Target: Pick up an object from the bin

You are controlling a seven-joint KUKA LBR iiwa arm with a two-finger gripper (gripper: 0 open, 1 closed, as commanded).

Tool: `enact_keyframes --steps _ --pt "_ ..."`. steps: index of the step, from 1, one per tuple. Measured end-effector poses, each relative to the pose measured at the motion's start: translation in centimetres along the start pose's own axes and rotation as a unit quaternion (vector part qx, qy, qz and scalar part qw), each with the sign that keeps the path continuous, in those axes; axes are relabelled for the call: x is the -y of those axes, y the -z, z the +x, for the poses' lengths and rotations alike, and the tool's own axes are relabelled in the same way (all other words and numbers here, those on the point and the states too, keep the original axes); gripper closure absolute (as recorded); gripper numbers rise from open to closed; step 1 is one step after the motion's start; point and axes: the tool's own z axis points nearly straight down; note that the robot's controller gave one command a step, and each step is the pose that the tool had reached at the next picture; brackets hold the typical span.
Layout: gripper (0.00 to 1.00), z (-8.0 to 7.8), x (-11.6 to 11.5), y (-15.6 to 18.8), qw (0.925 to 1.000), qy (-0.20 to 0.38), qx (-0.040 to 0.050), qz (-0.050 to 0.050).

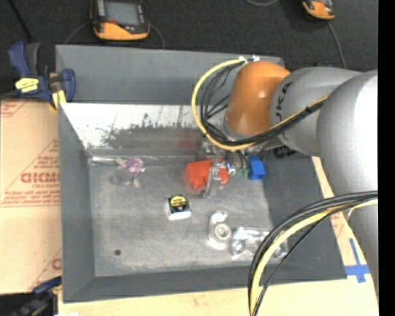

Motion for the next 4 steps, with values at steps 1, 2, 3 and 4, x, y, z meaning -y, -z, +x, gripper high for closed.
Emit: enact_keyframes --steps 1,2,3,4 --pt "1.00 0.0 0.0 0.0 1.0000 0.000 0.0002 0.000" --pt "1.00 -0.3 0.1 3.7 1.0000 0.000 0.0040 0.000" --pt "1.00 -0.5 0.3 4.2 1.0000 0.000 0.0042 0.001" --pt "1.00 -0.7 0.4 7.2 1.0000 -0.001 0.0049 0.001"
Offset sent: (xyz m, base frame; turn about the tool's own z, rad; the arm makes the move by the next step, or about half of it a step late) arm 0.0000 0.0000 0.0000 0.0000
